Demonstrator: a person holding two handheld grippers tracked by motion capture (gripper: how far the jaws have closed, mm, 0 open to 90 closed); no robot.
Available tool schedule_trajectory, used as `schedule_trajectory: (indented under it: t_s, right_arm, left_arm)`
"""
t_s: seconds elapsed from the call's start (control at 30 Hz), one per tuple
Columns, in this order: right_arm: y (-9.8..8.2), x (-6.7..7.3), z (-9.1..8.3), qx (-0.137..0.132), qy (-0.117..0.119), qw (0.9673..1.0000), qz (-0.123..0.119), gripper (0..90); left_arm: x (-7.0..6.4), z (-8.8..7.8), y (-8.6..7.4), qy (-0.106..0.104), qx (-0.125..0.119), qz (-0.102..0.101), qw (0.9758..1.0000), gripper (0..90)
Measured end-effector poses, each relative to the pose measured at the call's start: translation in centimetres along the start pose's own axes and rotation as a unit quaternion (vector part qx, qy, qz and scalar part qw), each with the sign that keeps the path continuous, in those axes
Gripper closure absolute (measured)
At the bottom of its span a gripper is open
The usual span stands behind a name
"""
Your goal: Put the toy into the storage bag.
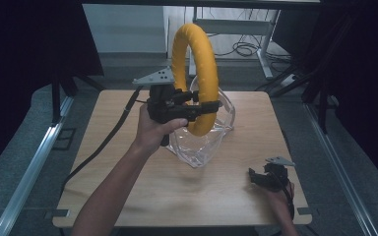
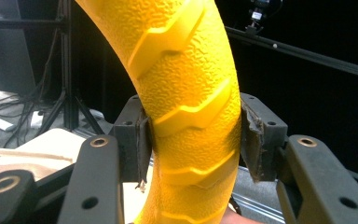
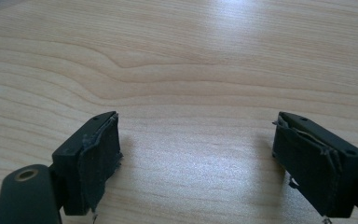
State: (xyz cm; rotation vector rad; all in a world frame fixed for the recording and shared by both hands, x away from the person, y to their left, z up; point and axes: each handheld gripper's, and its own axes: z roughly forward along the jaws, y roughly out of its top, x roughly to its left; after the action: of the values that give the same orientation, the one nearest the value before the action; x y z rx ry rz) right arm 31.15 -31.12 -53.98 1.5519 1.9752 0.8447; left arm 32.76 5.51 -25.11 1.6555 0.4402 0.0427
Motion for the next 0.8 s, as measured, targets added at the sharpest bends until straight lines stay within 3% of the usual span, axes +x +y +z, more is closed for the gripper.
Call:
schedule_trajectory:
  t_s: [0.27, 0.8]
  right_arm:
    - [0.0, 0.0, 0.0, -0.001, -0.001, 1.0000, -0.001, 15.0]
    - [0.0, 0.0, 0.0, -0.001, -0.001, 1.0000, 0.000, 15.0]
  left_arm:
    - [0.1, 1.2, -0.5, -0.017, 0.009, -0.009, 0.9998, 49.8]
    - [0.3, 2.9, -1.9, -0.026, 0.039, -0.009, 0.9989, 49.7]
